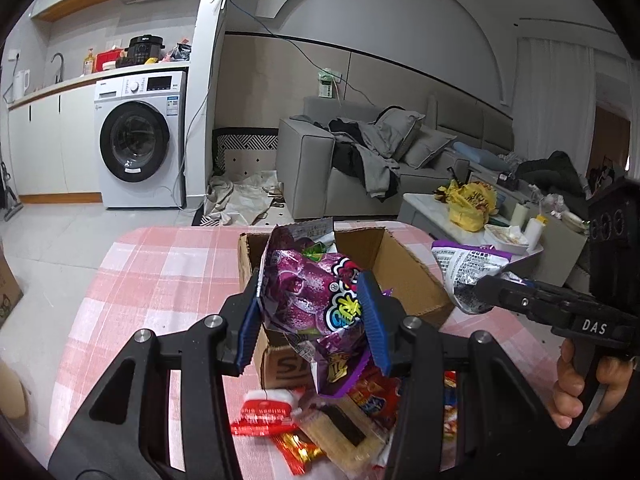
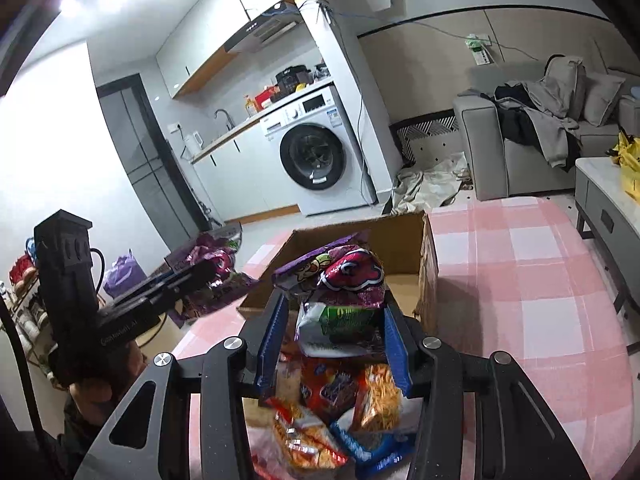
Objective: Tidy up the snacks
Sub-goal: 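Lift the purple candy bag with the left gripper into the cardboard box, then open the left gripper to drop the purple bag and withdraw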
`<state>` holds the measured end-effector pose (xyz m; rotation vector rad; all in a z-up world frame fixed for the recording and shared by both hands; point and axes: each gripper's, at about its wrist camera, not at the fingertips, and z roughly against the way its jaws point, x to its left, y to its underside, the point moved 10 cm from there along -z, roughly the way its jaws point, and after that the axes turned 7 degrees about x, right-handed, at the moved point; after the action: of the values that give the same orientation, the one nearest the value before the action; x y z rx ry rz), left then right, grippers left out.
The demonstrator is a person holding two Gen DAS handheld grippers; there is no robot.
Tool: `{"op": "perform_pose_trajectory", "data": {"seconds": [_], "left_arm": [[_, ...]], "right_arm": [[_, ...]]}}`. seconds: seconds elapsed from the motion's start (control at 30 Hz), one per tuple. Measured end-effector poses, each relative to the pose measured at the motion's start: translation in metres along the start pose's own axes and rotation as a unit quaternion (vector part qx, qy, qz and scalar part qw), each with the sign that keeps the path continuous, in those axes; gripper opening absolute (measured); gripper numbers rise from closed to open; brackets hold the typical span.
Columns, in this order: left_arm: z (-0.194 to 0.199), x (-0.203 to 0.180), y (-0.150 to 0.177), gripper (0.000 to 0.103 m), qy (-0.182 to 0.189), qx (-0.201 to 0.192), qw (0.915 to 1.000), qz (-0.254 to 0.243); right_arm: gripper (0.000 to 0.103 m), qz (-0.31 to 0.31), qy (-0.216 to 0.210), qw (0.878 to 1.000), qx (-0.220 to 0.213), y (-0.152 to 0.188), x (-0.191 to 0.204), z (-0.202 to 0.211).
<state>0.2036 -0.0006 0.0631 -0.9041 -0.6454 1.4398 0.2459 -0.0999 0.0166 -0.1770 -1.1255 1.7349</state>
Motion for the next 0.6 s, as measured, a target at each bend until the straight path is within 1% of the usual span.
{"op": "perform_pose_trajectory", "data": {"seconds": [0.17,0.27,0.47,0.6], "left_arm": [[-0.030,-0.001,-0.004,0.042,0.003,0.011,0.9999,0.002],[-0.049,-0.002,-0.005,0.042,-0.001,0.016,0.9999,0.000],[-0.083,-0.001,-0.001,0.043,0.001,0.034,0.9994,0.001],[-0.099,-0.002,0.000,0.043,0.002,0.036,0.9994,-0.002]], "right_arm": [[0.046,-0.005,-0.002,1.000,-0.002,-0.006,-0.007,-0.017],[0.046,-0.007,-0.002,1.000,-0.003,-0.012,-0.010,-0.027],[0.046,-0.003,0.010,1.000,0.001,-0.023,-0.015,-0.045],[0.046,-0.003,0.016,1.000,0.001,-0.029,-0.017,-0.048]]}}
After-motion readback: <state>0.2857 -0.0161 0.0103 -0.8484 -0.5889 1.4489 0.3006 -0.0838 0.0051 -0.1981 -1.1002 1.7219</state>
